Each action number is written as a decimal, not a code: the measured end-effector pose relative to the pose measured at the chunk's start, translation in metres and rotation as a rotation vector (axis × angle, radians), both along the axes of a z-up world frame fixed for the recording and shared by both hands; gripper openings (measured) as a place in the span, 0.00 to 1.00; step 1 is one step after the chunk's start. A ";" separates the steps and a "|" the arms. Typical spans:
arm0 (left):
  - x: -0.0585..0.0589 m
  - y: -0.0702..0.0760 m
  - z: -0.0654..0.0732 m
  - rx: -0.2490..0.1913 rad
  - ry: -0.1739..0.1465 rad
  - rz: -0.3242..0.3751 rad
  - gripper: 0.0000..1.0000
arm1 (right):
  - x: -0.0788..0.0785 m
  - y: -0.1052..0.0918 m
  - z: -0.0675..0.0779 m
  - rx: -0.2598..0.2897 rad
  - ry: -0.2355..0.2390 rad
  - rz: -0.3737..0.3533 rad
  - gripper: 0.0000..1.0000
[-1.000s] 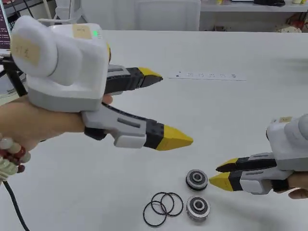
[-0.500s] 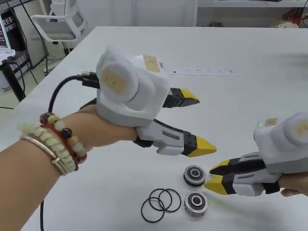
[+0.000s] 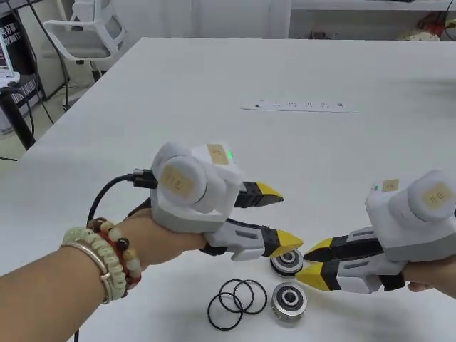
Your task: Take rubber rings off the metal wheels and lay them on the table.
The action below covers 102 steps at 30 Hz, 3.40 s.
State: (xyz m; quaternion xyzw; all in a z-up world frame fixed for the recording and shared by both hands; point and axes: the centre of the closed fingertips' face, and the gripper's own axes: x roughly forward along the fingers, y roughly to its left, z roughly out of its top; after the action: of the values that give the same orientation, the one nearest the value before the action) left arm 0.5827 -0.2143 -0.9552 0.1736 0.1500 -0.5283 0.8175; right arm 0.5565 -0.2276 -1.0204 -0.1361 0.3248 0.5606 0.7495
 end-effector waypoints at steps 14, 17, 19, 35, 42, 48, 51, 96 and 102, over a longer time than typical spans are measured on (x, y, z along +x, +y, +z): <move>-0.017 -0.009 -0.039 0.086 0.081 -0.046 0.25 | 0.000 0.002 -0.001 -0.002 -0.014 0.009 0.20; -0.017 -0.008 -0.041 0.097 0.079 -0.045 0.23 | 0.000 0.002 -0.001 -0.002 -0.013 0.010 0.19; -0.016 -0.008 -0.041 0.097 0.080 -0.040 0.21 | 0.000 0.002 -0.001 -0.002 -0.011 0.009 0.19; -0.018 -0.008 -0.048 0.073 0.125 -0.011 0.15 | -0.001 0.004 0.000 0.004 -0.018 0.021 0.18; -0.017 -0.007 -0.047 0.062 0.129 -0.006 0.15 | -0.001 0.004 0.000 -0.005 -0.038 0.039 0.17; -0.017 -0.007 -0.047 0.060 0.129 0.001 0.15 | 0.000 -0.003 -0.001 -0.024 -0.062 0.050 0.02; -0.017 -0.008 -0.047 0.060 0.127 0.005 0.15 | 0.002 -0.002 -0.001 -0.030 -0.070 0.054 0.02; -0.016 -0.007 -0.047 0.040 0.121 0.011 0.15 | 0.008 -0.007 0.000 0.091 0.274 -0.243 0.00; -0.016 -0.007 -0.047 0.035 0.122 0.010 0.15 | 0.005 -0.007 0.003 0.138 0.359 -0.294 0.00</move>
State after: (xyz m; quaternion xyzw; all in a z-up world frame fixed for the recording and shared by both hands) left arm 0.5671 -0.2214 -1.0026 0.1545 0.2096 -0.5310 0.8064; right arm 0.5616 -0.2344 -1.0178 0.0661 0.4301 0.4814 0.7609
